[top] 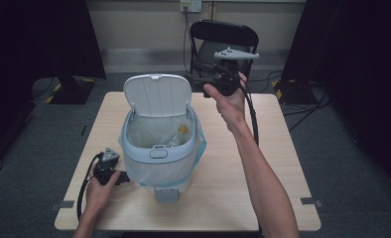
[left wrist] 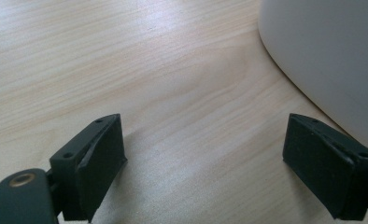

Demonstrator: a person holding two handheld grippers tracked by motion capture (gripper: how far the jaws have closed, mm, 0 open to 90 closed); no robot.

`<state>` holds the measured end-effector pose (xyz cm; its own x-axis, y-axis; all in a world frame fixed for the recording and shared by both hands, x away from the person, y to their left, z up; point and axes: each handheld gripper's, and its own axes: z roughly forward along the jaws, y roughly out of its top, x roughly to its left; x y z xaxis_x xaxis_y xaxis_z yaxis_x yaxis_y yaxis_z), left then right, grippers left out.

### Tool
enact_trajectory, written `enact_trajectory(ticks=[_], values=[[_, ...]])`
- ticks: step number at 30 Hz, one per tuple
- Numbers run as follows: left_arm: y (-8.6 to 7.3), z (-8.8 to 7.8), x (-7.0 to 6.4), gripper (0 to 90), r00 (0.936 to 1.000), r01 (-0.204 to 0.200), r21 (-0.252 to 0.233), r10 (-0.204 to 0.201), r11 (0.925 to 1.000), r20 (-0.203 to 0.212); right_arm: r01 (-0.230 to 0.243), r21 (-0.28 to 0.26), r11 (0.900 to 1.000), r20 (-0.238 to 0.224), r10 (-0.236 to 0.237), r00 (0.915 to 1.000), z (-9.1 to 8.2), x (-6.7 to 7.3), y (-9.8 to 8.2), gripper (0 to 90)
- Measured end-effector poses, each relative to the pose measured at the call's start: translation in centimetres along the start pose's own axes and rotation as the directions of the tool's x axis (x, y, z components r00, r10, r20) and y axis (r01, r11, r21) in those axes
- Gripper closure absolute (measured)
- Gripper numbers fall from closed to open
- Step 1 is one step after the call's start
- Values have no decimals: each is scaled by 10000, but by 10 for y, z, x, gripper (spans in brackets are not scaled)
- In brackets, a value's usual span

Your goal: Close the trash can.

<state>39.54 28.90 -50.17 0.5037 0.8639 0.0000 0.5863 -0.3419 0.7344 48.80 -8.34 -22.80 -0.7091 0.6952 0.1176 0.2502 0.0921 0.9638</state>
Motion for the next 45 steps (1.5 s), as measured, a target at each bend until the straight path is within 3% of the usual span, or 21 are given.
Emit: enact_trajectory(ticks=[4, 7, 21, 31, 34, 36, 45], values=[[0, 0, 0, 121, 10000, -4, 1, 4, 10000, 2, -36, 142, 9999, -777, 47, 9970, 0, 6, -2, 266], [0, 0, 0, 121, 10000, -5, 3, 5, 10000, -7, 32, 228, 9997, -1105, -6, 9939, -4, 14, -10, 257], [0, 0, 0, 120, 10000, -9, 3, 9, 10000, -2, 520, 944, 9942, -1516, -372, 9877, -21, 34, -43, 237], [0, 0, 0, 120, 10000, -7, 5, 7, 10000, -4, 1194, 1443, 9823, -2274, -846, 9701, -12, 72, -55, 233], [0, 0, 0, 121, 10000, -8, 4, 8, 10000, -2, 1486, 1793, 9725, -2355, -1043, 9663, -11, 82, -60, 206], [0, 0, 0, 121, 10000, -6, 3, 6, 10000, -3, 1759, 1848, 9669, -2132, -1353, 9676, -11, 89, -62, 204], [0, 0, 0, 120, 10000, -22, 12, 22, 10000, -33, 2086, 1519, 9661, -2408, -1685, 9558, -20, 102, -70, 209]])
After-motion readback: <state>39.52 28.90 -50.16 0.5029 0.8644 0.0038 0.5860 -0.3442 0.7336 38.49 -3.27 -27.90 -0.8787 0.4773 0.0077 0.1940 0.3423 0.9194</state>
